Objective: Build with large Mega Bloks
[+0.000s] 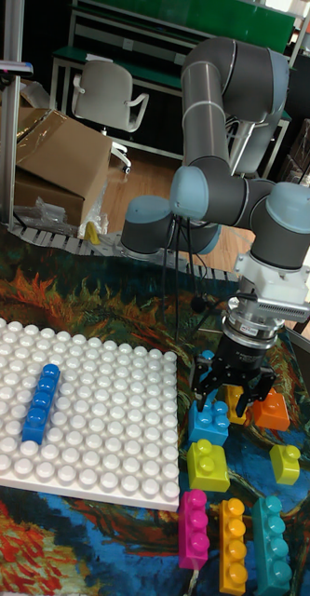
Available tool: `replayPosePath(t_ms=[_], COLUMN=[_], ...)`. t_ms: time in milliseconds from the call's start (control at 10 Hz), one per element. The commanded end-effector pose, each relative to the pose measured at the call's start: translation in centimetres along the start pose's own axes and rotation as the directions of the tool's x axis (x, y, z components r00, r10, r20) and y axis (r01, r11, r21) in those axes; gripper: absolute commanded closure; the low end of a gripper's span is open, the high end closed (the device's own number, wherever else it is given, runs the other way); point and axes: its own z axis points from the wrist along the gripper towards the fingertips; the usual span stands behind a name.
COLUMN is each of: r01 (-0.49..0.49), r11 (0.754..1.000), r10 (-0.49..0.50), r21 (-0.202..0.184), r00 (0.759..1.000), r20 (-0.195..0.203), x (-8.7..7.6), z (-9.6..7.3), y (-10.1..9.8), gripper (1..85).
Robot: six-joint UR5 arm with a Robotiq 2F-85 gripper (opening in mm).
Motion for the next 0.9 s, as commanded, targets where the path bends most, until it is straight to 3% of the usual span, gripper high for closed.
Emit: replayPosePath(t_ms=[0,800], r01=[0.017,0.021], r11=[1.0,1.0], r10=[-0.017,-0.021], r21=[-0.014,-0.015], r00=[1.0,1.0], r20=[0.004,0.015], x=[0.44,0.37], z=[0.53,1.2], y=[-0.27,-0.5], gripper=[19.7,19.3])
